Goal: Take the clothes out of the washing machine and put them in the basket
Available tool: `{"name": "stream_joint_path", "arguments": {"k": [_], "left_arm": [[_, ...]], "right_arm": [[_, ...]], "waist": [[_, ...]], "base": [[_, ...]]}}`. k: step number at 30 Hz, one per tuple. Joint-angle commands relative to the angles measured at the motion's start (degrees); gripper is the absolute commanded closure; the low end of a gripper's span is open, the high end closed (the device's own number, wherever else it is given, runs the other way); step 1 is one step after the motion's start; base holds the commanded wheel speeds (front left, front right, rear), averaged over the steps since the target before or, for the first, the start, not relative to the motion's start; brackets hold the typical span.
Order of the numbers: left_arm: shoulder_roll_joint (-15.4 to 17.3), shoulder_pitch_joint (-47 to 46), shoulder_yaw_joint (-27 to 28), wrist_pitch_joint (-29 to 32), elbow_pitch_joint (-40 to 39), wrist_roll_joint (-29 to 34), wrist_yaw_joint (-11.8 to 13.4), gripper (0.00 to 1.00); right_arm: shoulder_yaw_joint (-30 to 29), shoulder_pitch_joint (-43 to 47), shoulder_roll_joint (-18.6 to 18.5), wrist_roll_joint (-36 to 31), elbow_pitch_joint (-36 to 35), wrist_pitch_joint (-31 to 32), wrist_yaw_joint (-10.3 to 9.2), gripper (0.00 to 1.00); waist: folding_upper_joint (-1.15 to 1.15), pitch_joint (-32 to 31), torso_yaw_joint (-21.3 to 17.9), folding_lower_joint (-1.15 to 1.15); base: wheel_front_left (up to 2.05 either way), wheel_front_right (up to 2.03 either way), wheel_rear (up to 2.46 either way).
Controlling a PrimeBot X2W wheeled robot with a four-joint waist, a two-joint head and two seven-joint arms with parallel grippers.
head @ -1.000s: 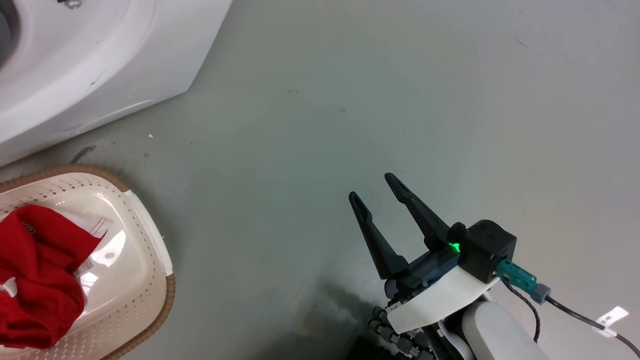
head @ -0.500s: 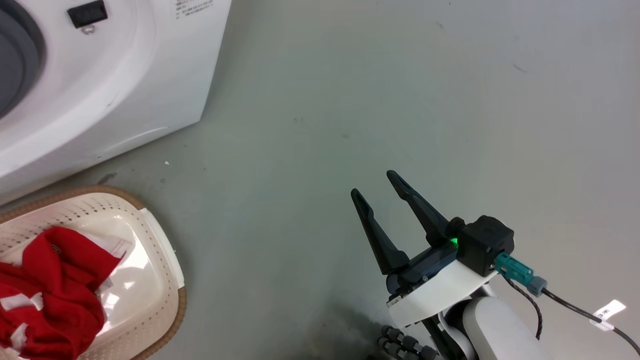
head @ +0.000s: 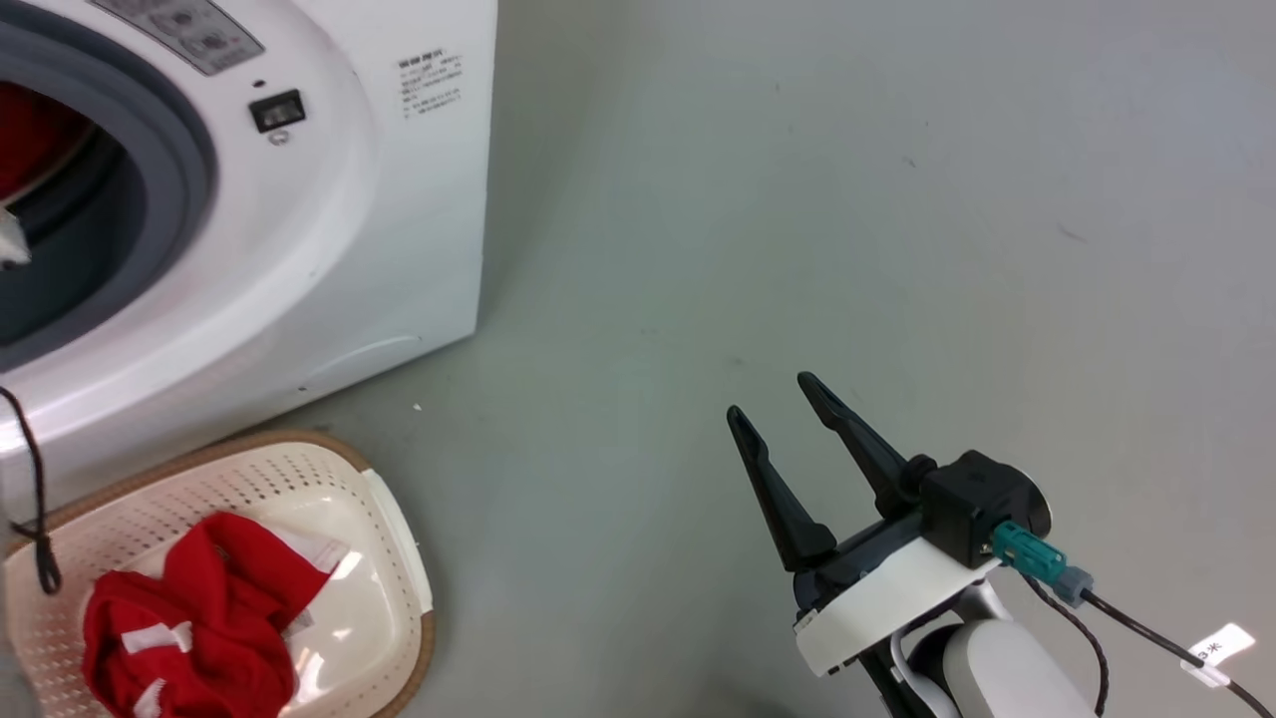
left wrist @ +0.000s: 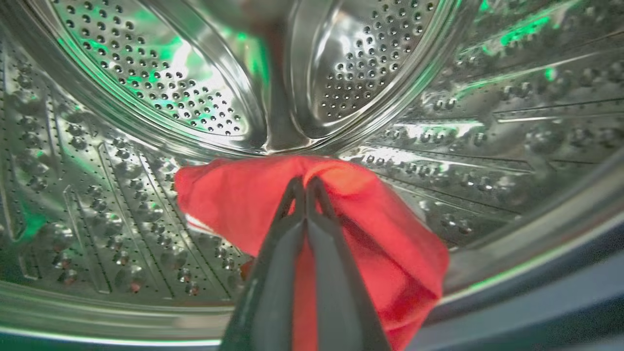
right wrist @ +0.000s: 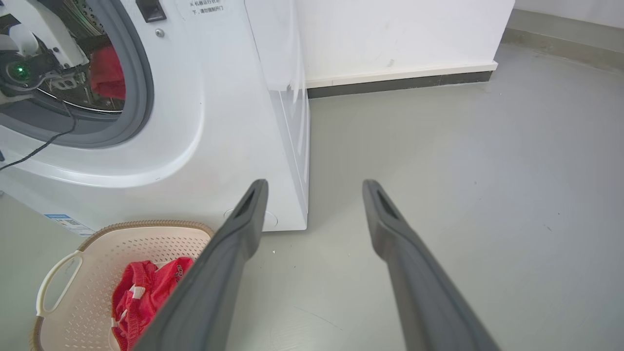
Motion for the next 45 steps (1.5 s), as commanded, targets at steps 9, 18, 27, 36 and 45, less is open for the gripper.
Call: {"name": "stream_joint_path", "arguments": {"k": [9,18,27,36,45], "left_arm": [[-6.4,16.7,4.2,-0.5,-14.3,-1.4,1.0,1.0],[-11.9,31.4,7.7,-0.5,-26.5,-0.8,0.4,1.0],[-17.9,42.7,7.4,-0.5,-37.5,0.9,0.1,1.0],[-22.8,54.2,4.3,0.6,-47.9,1.9,0.6,1.0],[-26.0,65.3,1.1,2.4,-54.6,0.2,2.0,1.0]], "right_arm": [[-2.0,3.9,0.1,-1.8,-1.3,2.7,-0.04,0.0],[-3.7,8.4,0.1,-3.7,-3.0,6.0,-0.04,0.0],[-6.3,13.3,0.1,-5.3,-5.4,8.9,-0.04,0.0],[-8.3,17.1,0.1,-6.7,-8.0,11.4,-0.04,0.0],[-8.8,17.6,0.1,-6.4,-9.9,11.5,-0.04,0.0]], "waist": [[0.0,-10.3,4.3,0.0],[0.0,-18.6,6.6,0.0],[0.0,-24.8,10.5,0.0],[0.0,-28.1,14.4,0.0],[0.0,-25.7,16.8,0.0]], "base": [[0.0,0.0,0.0],[0.0,0.0,0.0],[0.0,0.0,0.0],[0.0,0.0,0.0],[0.0,0.0,0.0]]}}
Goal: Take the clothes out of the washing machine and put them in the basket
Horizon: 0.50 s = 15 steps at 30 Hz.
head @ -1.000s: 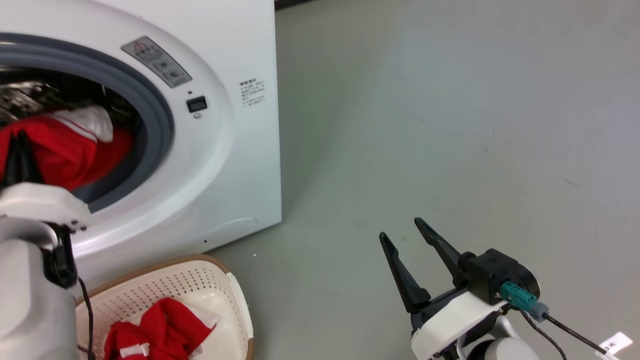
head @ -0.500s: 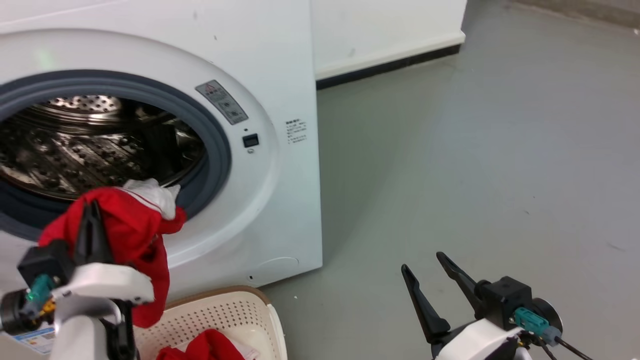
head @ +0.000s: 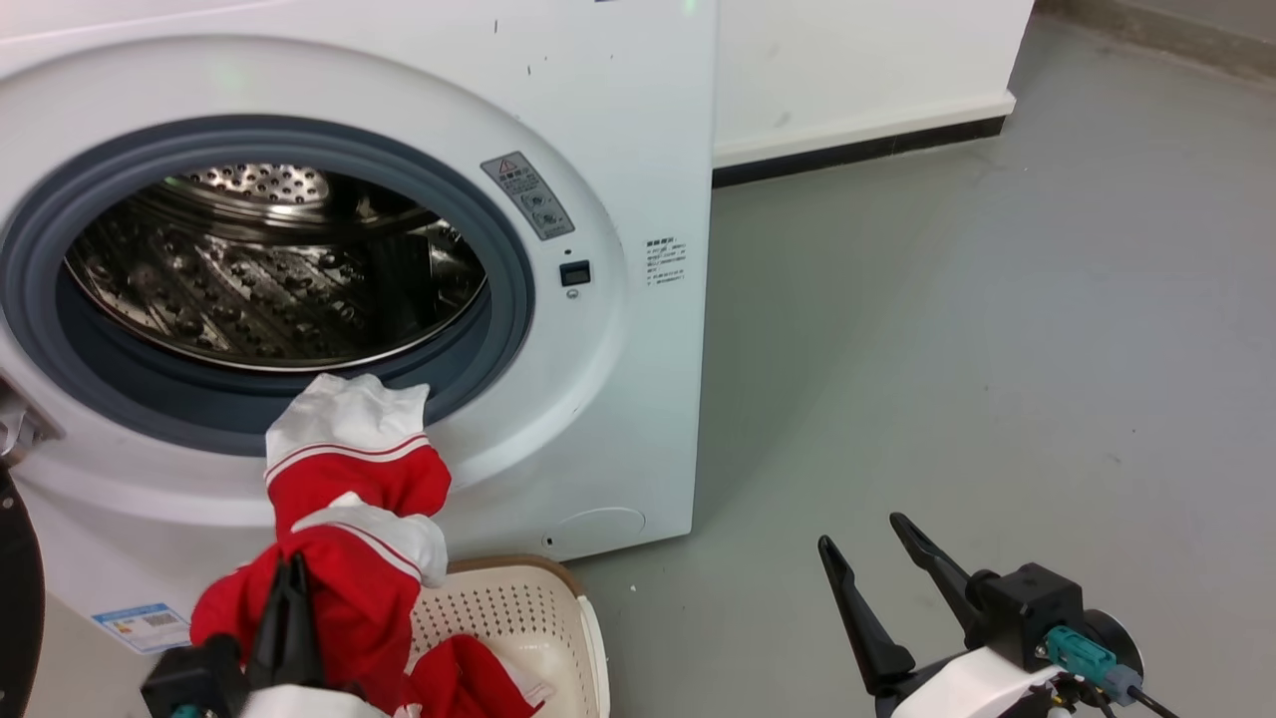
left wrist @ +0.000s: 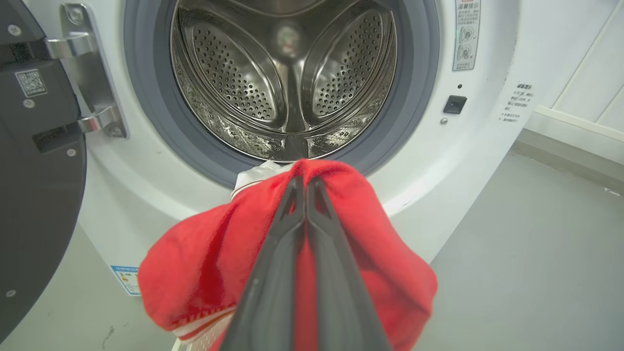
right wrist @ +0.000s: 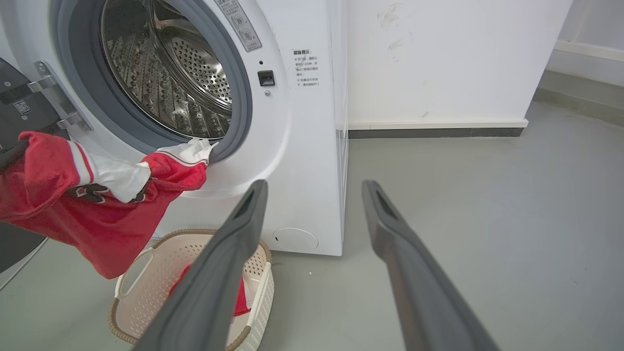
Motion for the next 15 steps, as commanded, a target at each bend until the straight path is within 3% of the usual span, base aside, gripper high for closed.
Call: {"name": "stream_joint_path", "arguments": {"k": [1,8,15], "left_arm": [[-0.4,1.5,-0.8,-0.3,-0.4,-0.4,0.4,1.0],[-0.9,3.1,-4.1,-2.2,-0.8,-0.2,1.0,1.0],[-1.2,-0.2,-6.3,-2.7,6.1,-1.7,0.4,1.0]], "right_arm": [[-0.1,-0.1,0.1,0.1,-0.4,-0.4,-0.04,0.0],[-0.2,-3.4,0.1,0.4,-0.7,-1.3,-0.04,0.0],[0.3,-6.9,0.1,1.3,-0.2,-2.7,-0.04,0.0]], "waist": [[0.0,1.5,0.8,0.0],[0.0,7.4,0.9,0.0],[0.0,14.7,-1.0,0.0]], "base": [[0.0,0.0,0.0],[0.0,0.0,0.0],[0.0,0.0,0.0]]}}
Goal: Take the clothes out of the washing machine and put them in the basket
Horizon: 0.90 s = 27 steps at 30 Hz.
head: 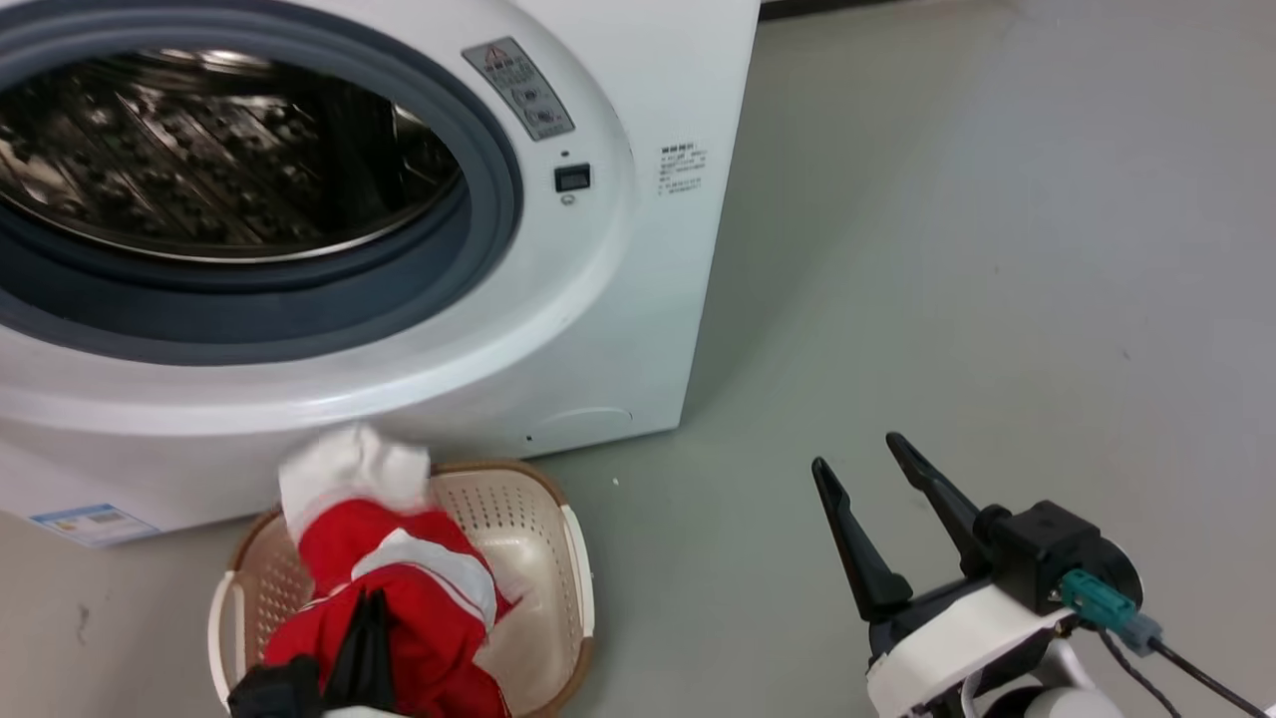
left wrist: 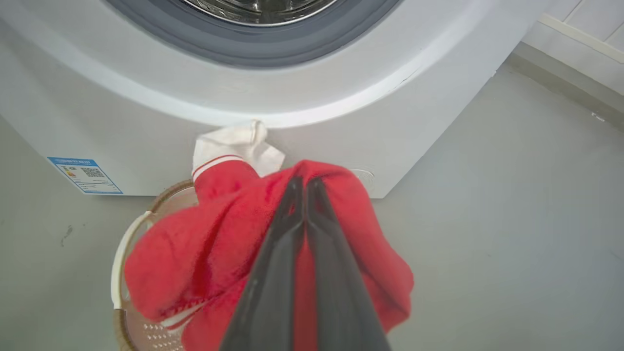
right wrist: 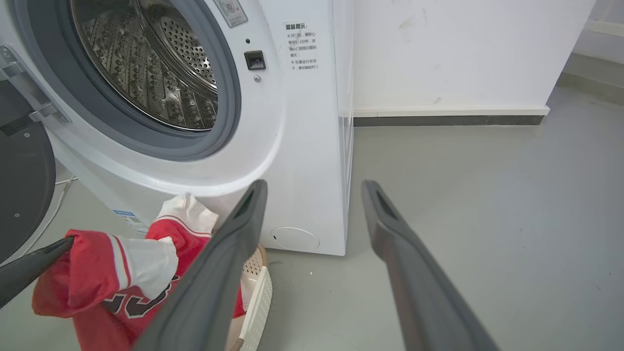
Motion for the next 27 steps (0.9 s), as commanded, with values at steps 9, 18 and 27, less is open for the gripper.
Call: {"name": "stream_joint_path", "arguments": {"k": [9,18,27], "left_arm": [[1.7,-11.9,4.0,-0.7,8.1,0.2,-0.7,1.0],[5.3,-22.6,8.0,-0.7,20.0,0.8,-1.3,1.0],[8.4,-30.5,9.3,-0.6,34.4,0.9,-1.3,1.0]], "right_arm": [[1.2,-5.8,0.1,2.0,1.0,-3.4,-0.04,0.0],[3.5,-10.2,0.1,4.4,2.5,-6.8,-0.04,0.0],[5.3,-13.7,0.1,5.9,4.4,-9.1,-0.04,0.0]], "waist": [[0.0,14.4,-4.5,-0.01],[0.0,23.8,-8.0,-0.01],[0.0,29.2,-9.4,-0.01]], "base": [[0.0,0.0,0.0],[0.0,0.0,0.0],[0.0,0.0,0.0]]}}
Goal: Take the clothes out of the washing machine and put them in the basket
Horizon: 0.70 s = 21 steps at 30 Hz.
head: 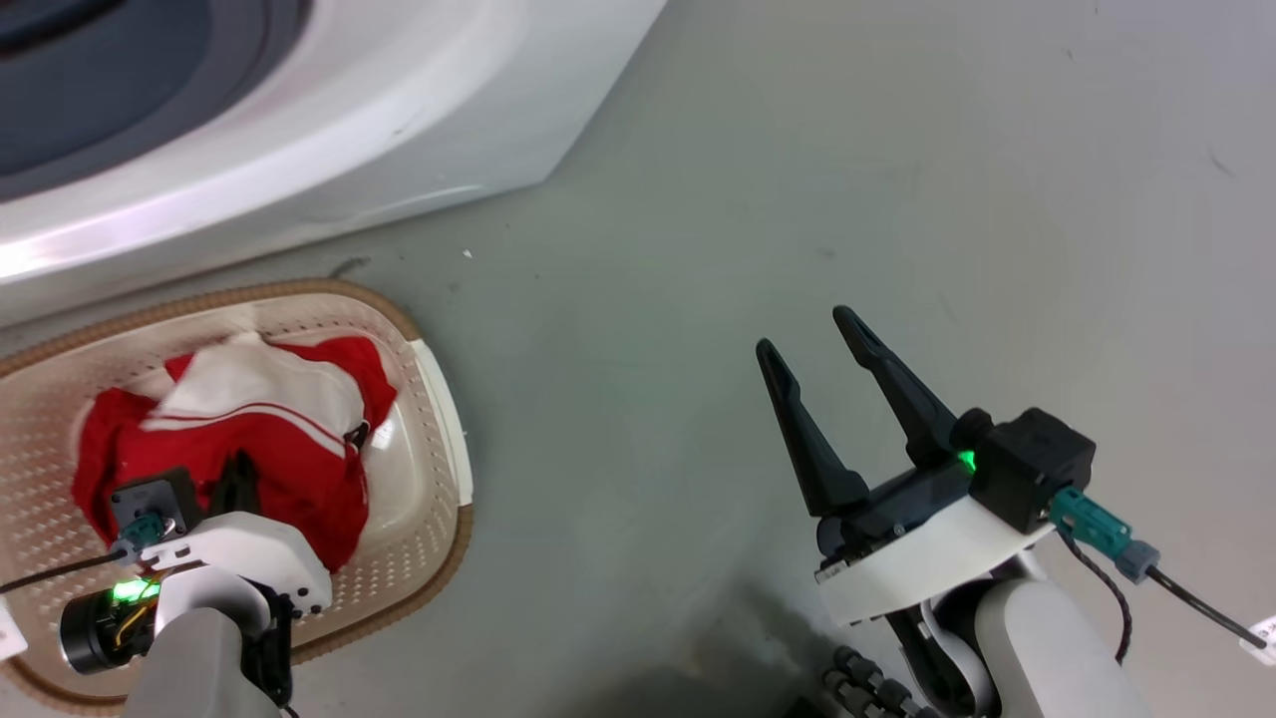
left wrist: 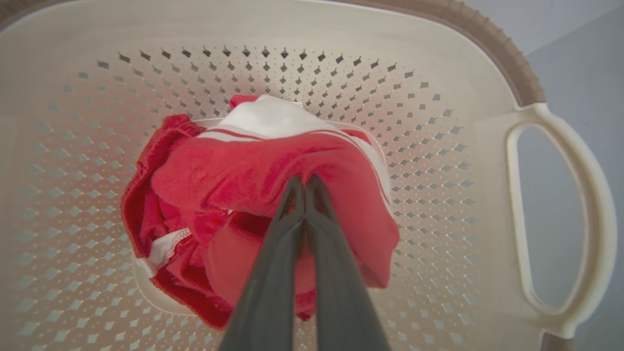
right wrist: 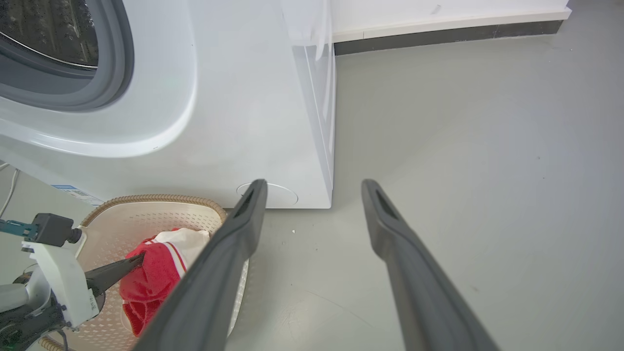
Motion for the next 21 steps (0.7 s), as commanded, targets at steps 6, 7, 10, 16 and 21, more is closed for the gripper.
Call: {"name": "stream_joint_path", "arguments": {"k": [6,7,10,16,21], "left_arm": [[2.0,-5.1,0.2,0.4,10.1,-0.5,0.5,1.0],[2.1,-5.7,0.4,1.0,11.9,-0.6,0.6,1.0],[2.3,-7.6,0.8,3.1,16.2,-1.5,0.6,1.0],[1.9,-8.5,0.6,2.4,21.3,-2.3,0.1,0.0],[0.6,-6.1,0.5,0.9,23.8,-3.0,-1.0,0.0]], "right_arm": [[1.2,-3.1,0.1,1.2,1.5,-1.6,-0.04,0.0],[1.4,-3.4,0.1,1.3,1.8,-1.7,-0.04,0.0],[1.7,-3.8,0.1,1.5,2.7,-2.1,-0.04,0.0],[1.3,-4.1,0.1,1.6,5.0,-2.6,-0.04,0.0],[0.6,-2.7,0.1,0.4,7.0,-2.1,-0.04,0.0]], "waist": [[0.0,3.4,-1.2,-0.01],[0.0,3.6,-1.2,-0.01],[0.0,3.6,-1.2,-0.01],[0.0,0.5,-0.4,-0.01],[0.0,-6.4,1.6,-0.01]], "base": [[0.0,0.0,0.0],[0.0,0.0,0.0],[0.0,0.0,0.0],[0.0,0.0,0.0],[0.0,0.0,0.0]]}}
